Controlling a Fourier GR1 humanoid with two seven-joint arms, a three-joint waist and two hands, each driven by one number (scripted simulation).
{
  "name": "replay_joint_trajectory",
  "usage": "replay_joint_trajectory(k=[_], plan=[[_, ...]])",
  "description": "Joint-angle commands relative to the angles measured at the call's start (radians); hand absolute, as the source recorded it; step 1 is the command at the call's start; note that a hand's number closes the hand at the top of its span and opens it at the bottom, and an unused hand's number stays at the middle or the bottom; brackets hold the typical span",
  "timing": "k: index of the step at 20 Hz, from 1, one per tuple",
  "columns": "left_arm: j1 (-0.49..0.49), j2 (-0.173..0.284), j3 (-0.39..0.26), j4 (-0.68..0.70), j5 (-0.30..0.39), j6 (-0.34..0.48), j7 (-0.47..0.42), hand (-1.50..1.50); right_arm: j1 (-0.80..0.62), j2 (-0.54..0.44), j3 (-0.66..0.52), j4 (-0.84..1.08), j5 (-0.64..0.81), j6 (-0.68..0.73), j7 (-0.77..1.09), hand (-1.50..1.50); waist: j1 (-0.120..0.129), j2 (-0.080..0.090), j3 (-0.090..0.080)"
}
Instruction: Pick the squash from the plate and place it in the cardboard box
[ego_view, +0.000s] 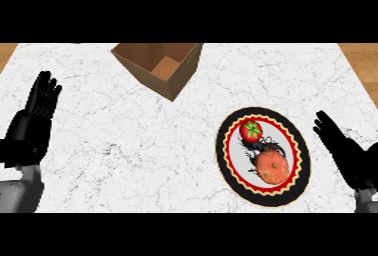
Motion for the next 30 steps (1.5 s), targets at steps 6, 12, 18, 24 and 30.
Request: replay_joint_trajectory(k=[6, 12, 18, 24, 30], plan=[[0.097, 0.143, 0.011, 0.163, -0.222, 0.112, 0.129, 0.0, 0.096, 0.162, -0.098, -0.19, -0.045, -0.19, -0.161, -1.5, 0.016, -0.033, -0.013], [0.124, 0.142, 0.016, 0.192, -0.192, 0.06, 0.114, 0.0, 0.304, 0.146, 0.038, -0.13, 0.291, -0.367, -0.389, -1.5, 0.029, -0.029, -0.012], [0.103, 0.101, -0.018, 0.135, -0.245, 0.082, 0.19, 0.0, 0.375, 0.11, -0.012, -0.118, 0.242, -0.228, -0.689, -1.5, 0.054, -0.028, -0.013], [0.075, 0.083, -0.022, 0.174, -0.253, 0.079, 0.177, 0.0, 0.403, -0.1, -0.029, -0.15, 0.449, -0.288, -0.485, -1.5, 0.057, -0.026, -0.016], [0.065, 0.092, -0.009, 0.178, -0.252, 0.054, 0.176, 0.0, 0.323, -0.204, 0.079, -0.308, 0.571, -0.15, -0.133, -1.5, 0.067, -0.025, -0.016]])
